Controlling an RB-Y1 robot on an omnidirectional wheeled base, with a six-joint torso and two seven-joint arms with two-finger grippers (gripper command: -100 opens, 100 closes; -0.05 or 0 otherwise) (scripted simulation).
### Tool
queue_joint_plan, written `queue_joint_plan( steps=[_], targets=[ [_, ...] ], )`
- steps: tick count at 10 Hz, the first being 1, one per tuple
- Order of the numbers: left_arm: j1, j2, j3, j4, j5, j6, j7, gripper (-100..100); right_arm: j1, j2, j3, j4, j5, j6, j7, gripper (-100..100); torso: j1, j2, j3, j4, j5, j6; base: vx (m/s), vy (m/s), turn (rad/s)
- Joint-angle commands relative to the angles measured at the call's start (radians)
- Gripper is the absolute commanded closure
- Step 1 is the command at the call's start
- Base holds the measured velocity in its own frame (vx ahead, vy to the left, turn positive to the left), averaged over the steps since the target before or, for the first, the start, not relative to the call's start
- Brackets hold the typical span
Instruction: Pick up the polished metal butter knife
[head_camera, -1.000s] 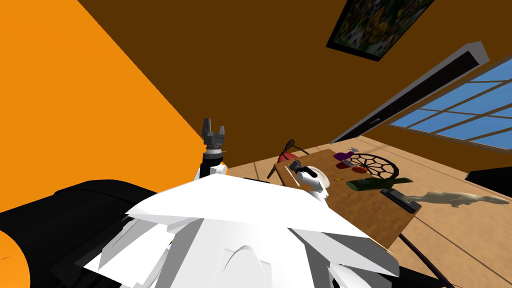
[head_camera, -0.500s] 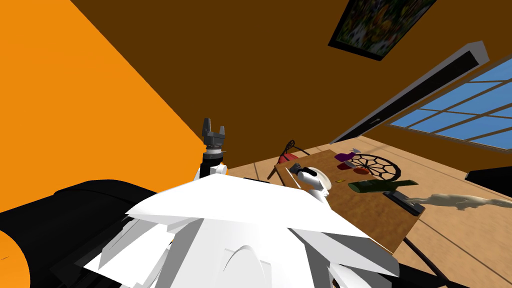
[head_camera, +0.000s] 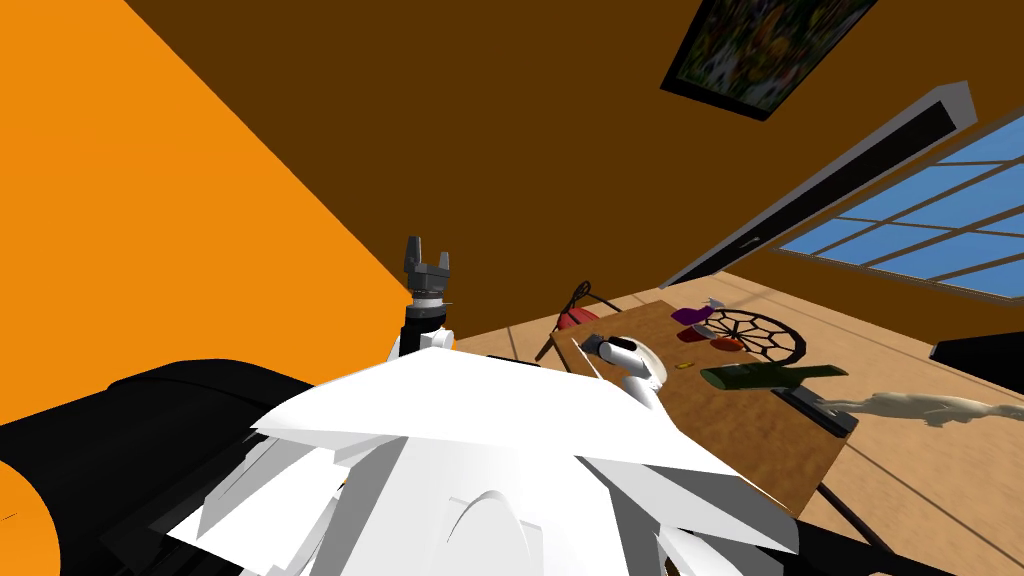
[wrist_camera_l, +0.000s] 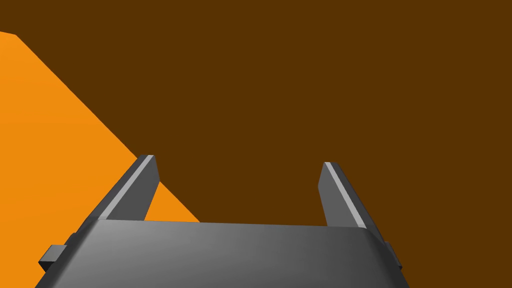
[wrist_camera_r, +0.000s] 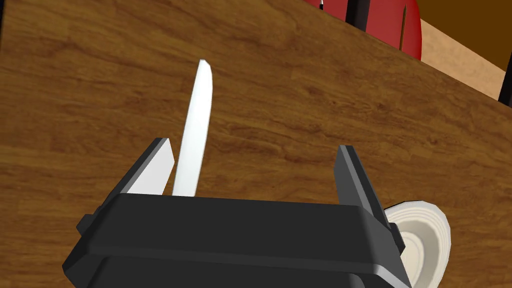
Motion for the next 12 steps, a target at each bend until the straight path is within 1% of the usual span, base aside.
queue_joint_plan(
  steps=[1,2,3,4,5,6,8,9,10,12],
  targets=[
    [0.0,0.0,0.0,0.0,0.0,0.0,0.0,0,-0.018,-0.01,-0.003,0.045,-0.005,0.05,-0.031,-100,0.0,0.0,0.0,0.0,0.0,0.0,0.04,0.018,-0.01],
    [0.0,0.0,0.0,0.0,0.0,0.0,0.0,0,-0.018,-0.01,-0.003,0.045,-0.005,0.065,-0.031,-100,0.0,0.0,0.0,0.0,0.0,0.0,0.03,0.013,-0.004],
    [0.0,0.0,0.0,0.0,0.0,0.0,0.0,0,-0.033,-0.023,-0.006,0.084,-0.017,0.097,-0.049,-100,0.0,0.001,0.0,0.0,0.0,0.0,0.032,0.014,-0.01],
    [0.0,0.0,0.0,0.0,0.0,0.0,0.0,0,-0.033,-0.023,-0.006,0.084,-0.017,0.104,-0.049,-100,0.0,0.001,0.0,0.0,0.0,0.0,0.027,0.011,-0.006],
    [0.0,0.0,0.0,0.0,0.0,0.0,0.0,0,-0.048,-0.035,-0.008,0.122,-0.029,0.141,-0.066,-100,0.0,0.001,0.001,0.0,0.0,0.0,0.029,0.018,-0.007],
    [0.0,0.0,0.0,0.0,0.0,0.0,0.0,0,-0.048,-0.035,-0.008,0.122,-0.029,0.141,-0.066,-100,0.0,0.001,0.001,0.0,0.0,0.0,0.029,0.012,-0.006],
    [0.0,0.0,0.0,0.0,0.0,0.0,0.0,0,-0.073,-0.057,-0.012,0.19,-0.05,0.206,-0.097,-100,0.0,0.001,0.0,0.0,0.0,0.0,0.04,0.016,-0.009],
    [0.0,0.0,0.0,0.0,0.0,0.0,0.0,0,-0.085,-0.067,-0.014,0.219,-0.059,0.23,-0.11,-100,0.0,0.0,0.0,0.0,0.0,0.0,0.048,0.023,-0.012],
    [0.0,0.0,0.0,0.0,0.0,0.0,0.0,0,-0.085,-0.067,-0.014,0.219,-0.059,0.235,-0.11,-100,0.0,0.0,0.0,0.0,0.0,0.0,0.031,0.013,-0.004],
    [0.0,0.0,0.0,0.0,0.0,0.0,0.0,0,-0.103,-0.083,-0.017,0.269,-0.074,0.284,-0.133,-100,-0.001,0.001,0.001,0.0,0.0,0.0,0.025,0.01,-0.007]
  ],
)
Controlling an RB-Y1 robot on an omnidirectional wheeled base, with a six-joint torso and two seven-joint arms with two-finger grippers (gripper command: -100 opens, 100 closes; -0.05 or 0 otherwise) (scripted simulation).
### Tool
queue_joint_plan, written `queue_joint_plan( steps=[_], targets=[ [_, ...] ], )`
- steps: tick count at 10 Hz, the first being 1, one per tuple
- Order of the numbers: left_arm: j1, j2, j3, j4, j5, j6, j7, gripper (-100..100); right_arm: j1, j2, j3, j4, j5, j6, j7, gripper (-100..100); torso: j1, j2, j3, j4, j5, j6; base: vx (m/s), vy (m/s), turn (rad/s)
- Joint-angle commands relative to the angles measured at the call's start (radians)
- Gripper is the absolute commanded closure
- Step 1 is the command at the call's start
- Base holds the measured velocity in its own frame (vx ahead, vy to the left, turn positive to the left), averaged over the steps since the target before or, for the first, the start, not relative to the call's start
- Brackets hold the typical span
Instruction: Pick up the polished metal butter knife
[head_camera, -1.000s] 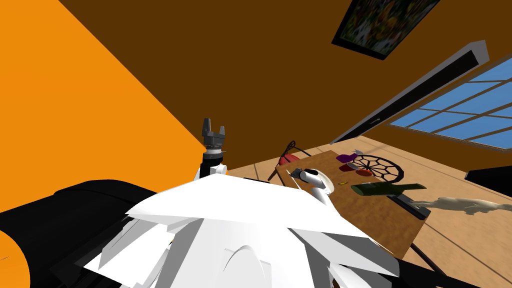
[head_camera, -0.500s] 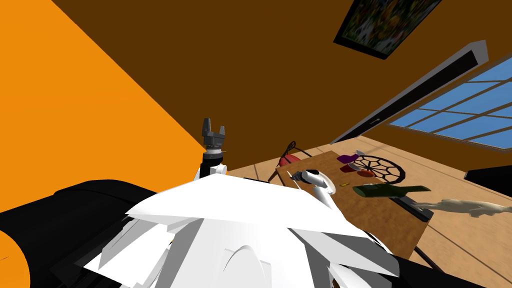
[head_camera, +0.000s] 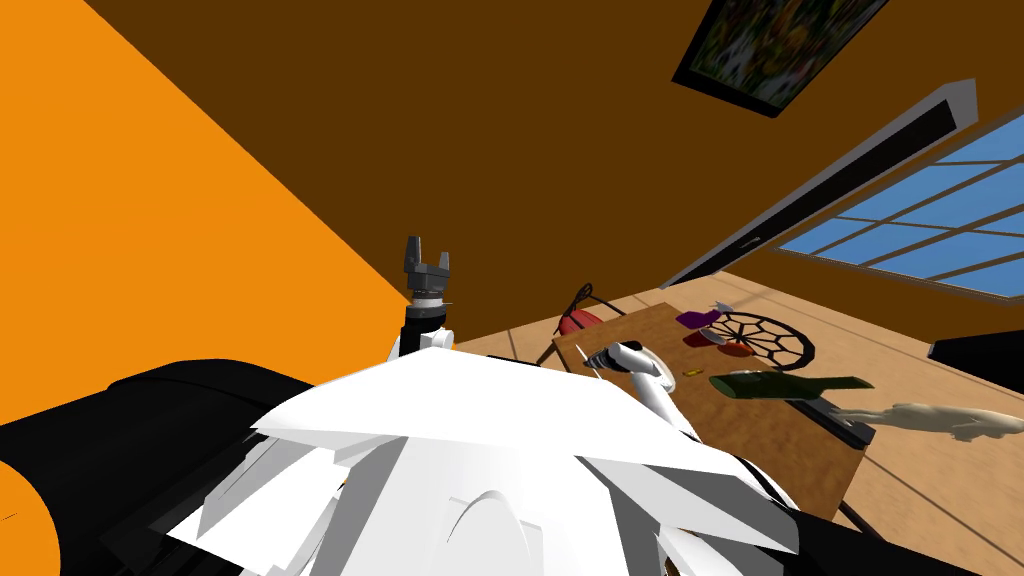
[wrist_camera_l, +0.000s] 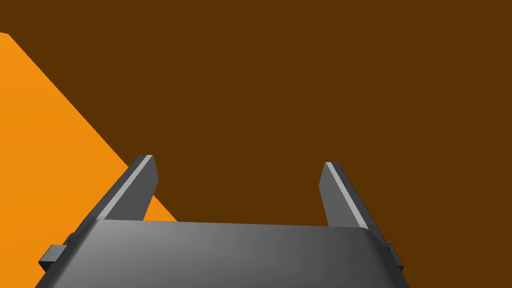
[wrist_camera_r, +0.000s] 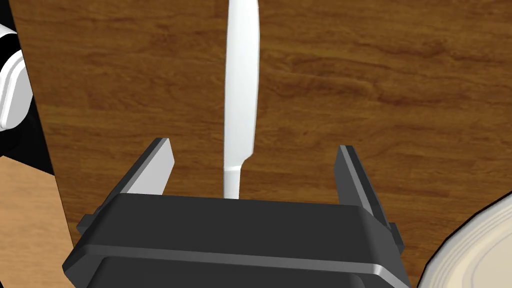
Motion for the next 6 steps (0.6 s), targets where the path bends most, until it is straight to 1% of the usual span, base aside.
queue_joint_plan(
  steps=[1,3,4,5,6],
  targets=[
    [0.0,0.0,0.0,0.0,0.0,0.0,0.0,0,-0.013,-0.01,-0.001,0.035,-0.009,0.035,-0.018,-100,0.0,0.0,0.0,0.0,0.0,0.0,0.034,0.011,-0.01],
    [0.0,0.0,0.0,0.0,0.0,0.0,0.0,0,-0.024,-0.018,-0.003,0.062,-0.018,0.063,-0.031,-100,0.0,0.0,0.0,0.0,0.0,0.0,0.026,0.013,-0.005],
    [0.0,0.0,0.0,0.0,0.0,0.0,0.0,0,-0.024,-0.015,-0.002,0.063,-0.015,0.048,-0.024,-100,0.0,0.0,0.0,0.0,0.0,0.0,0.01,0.007,-0.001],
    [0.0,0.0,0.0,0.0,0.0,0.0,0.0,0,-0.025,-0.015,-0.002,0.065,-0.016,0.05,-0.025,0,0.0,0.001,0.0,0.0,0.0,0.0,0.0,0.0,0.0],
    [0.0,0.0,0.0,0.0,0.0,0.0,0.0,0,-0.024,0.004,-0.003,0.093,-0.006,0.018,-0.013,-100,0.0,0.002,0.001,0.0,0.0,0.0,0.025,-0.017,-0.02]
  ],
)
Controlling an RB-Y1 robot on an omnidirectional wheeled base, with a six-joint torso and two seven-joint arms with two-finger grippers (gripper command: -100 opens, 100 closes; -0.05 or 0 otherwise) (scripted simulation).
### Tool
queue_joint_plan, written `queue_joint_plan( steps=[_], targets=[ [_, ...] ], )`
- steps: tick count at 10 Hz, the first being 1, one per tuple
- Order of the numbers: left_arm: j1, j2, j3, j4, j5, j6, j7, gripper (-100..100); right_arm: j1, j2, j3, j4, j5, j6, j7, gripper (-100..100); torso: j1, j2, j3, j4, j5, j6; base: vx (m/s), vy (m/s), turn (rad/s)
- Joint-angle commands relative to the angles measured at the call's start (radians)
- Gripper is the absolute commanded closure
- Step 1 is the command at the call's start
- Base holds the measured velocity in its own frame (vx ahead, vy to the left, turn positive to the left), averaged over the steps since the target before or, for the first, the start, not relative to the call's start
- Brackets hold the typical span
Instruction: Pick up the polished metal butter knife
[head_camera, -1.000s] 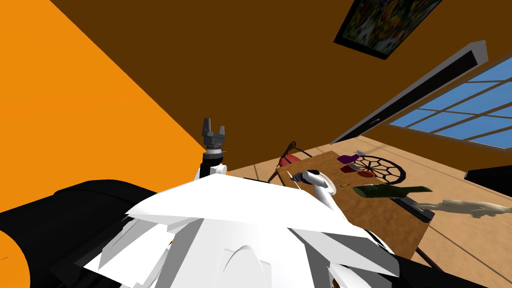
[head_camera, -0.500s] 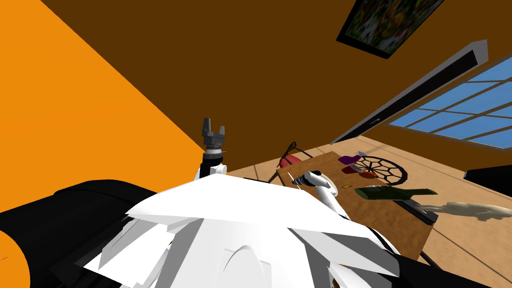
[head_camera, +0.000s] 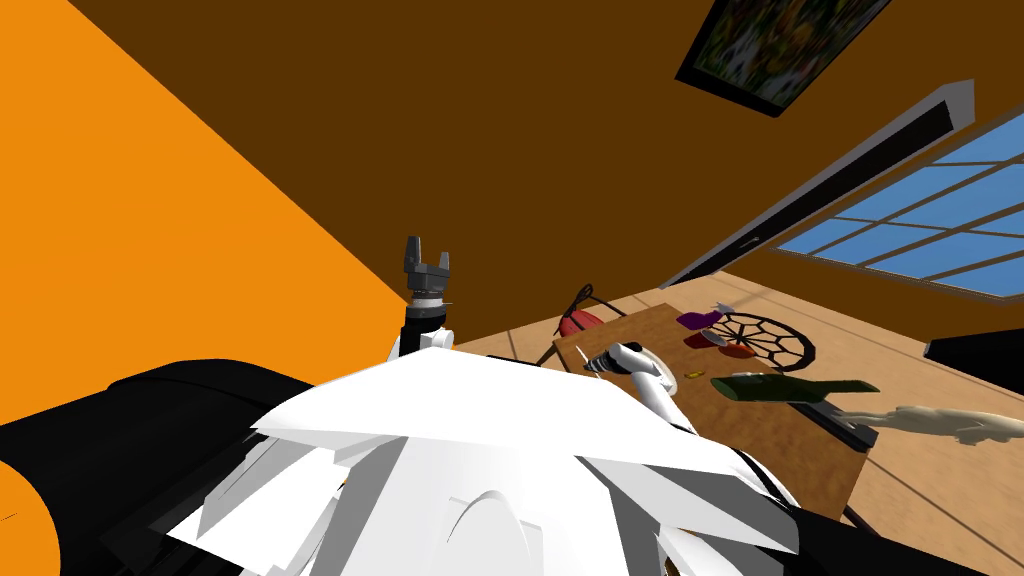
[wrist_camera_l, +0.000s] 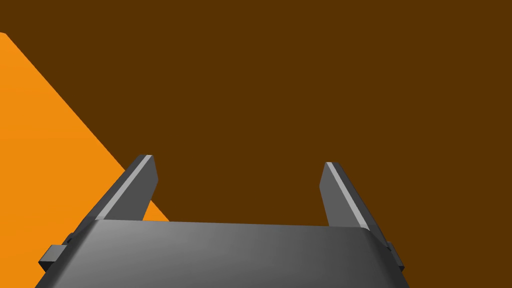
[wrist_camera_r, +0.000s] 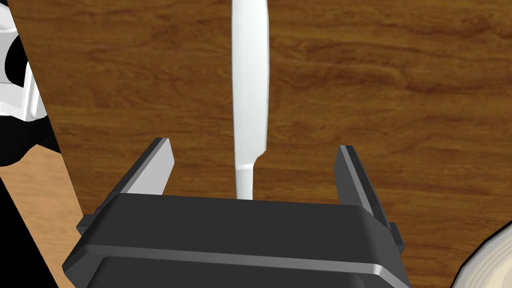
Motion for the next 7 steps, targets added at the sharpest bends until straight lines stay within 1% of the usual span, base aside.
queue_joint_plan(
  steps=[1,2,3,4,7],
  targets=[
    [0.0,0.0,0.0,0.0,0.0,0.0,0.0,0,0.011,0.02,-0.001,0.014,0.011,-0.033,0.01,-100,0.0,0.0,0.0,0.0,0.0,0.0,0.029,-0.018,-0.015],
    [0.0,0.0,0.0,0.0,0.0,0.0,0.0,0,0.012,0.035,-0.001,0.035,0.019,-0.057,0.019,-100,0.0,0.0,0.0,0.0,0.0,0.0,0.003,0.009,-0.021],
    [0.0,0.0,0.0,0.0,0.0,0.0,0.0,0,0.009,0.026,-0.001,0.029,0.014,-0.043,0.016,-100,0.001,0.001,0.0,0.0,0.0,0.0,0.0,0.0,0.0],
    [0.0,0.0,0.0,0.0,0.0,0.0,0.0,0,0.01,0.028,-0.001,0.03,0.014,-0.048,0.017,100,0.0,0.001,0.0,0.0,-0.001,0.0,0.0,0.0,0.0],
    [0.0,0.0,0.0,0.0,0.0,0.0,0.0,0,0.009,0.025,-0.002,0.029,0.015,-0.049,0.017,100,-0.001,0.0,0.0,-0.001,-0.003,-0.001,0.0,0.0,0.0]
  ],
)
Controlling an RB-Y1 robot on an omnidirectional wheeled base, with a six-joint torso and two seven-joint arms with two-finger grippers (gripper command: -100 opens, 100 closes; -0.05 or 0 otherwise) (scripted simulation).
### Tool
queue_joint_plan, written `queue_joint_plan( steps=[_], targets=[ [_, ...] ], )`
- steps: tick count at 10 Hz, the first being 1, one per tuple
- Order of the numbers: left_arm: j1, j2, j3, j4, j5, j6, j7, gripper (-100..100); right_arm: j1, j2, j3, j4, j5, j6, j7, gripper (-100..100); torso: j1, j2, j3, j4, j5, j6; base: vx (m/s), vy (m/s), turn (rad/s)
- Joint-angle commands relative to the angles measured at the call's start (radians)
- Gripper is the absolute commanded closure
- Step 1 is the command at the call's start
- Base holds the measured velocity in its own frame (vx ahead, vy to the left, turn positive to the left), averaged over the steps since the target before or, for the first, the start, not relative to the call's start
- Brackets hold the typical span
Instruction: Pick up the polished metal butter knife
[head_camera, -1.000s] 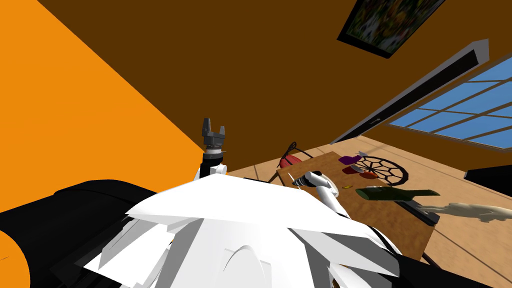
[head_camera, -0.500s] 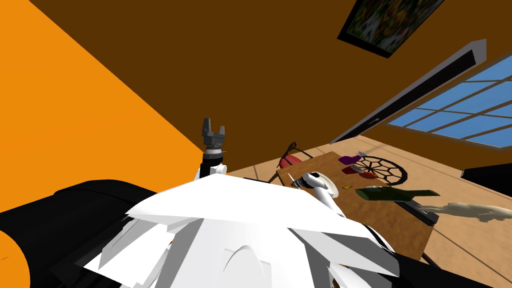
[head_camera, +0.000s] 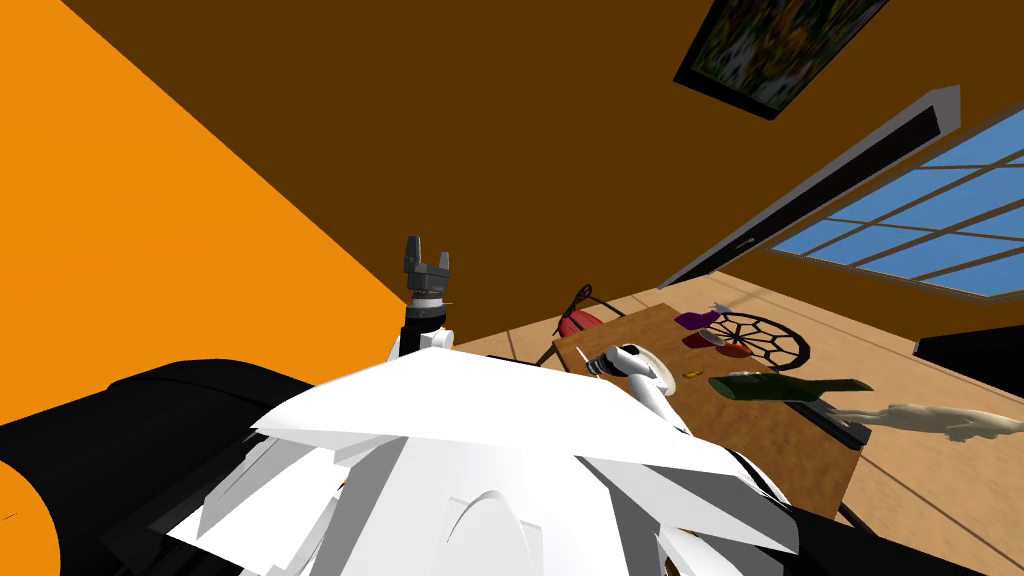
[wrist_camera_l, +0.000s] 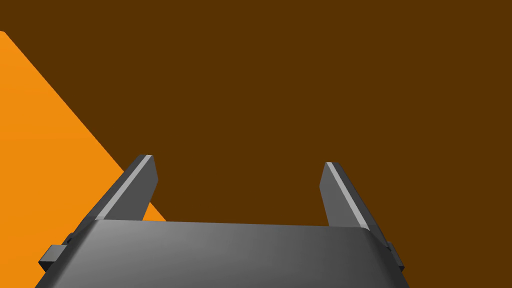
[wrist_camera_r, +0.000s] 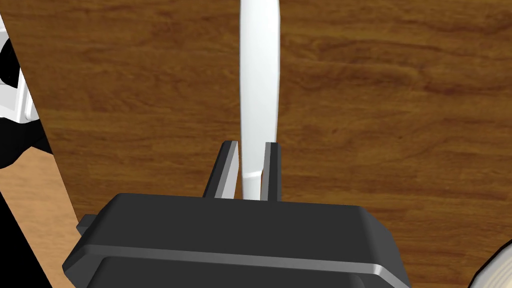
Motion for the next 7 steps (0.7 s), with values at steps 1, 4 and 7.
queue_joint_plan(
  steps=[1,4,7],
  targets=[
    [0.0,0.0,0.0,0.0,0.0,0.0,0.0,0,0.0,0.0,0.0,0.0,0.0,0.0,0.0,100,0.0,0.0,0.0,0.0,0.0,0.0,0.0,0.0,0.0],
    [0.0,0.0,0.0,0.0,0.0,0.0,0.0,0,0.001,-0.024,0.003,-0.042,-0.014,0.048,-0.019,100,0.0,0.0,0.0,0.0,0.0,0.0,-0.004,-0.002,0.017],
    [0.0,0.0,0.0,0.0,0.0,0.0,0.0,0,-0.003,-0.027,0.003,-0.042,-0.015,0.051,-0.02,0,0.0,0.001,0.0,0.0,0.0,0.0,-0.009,0.006,0.007]
  ],
)
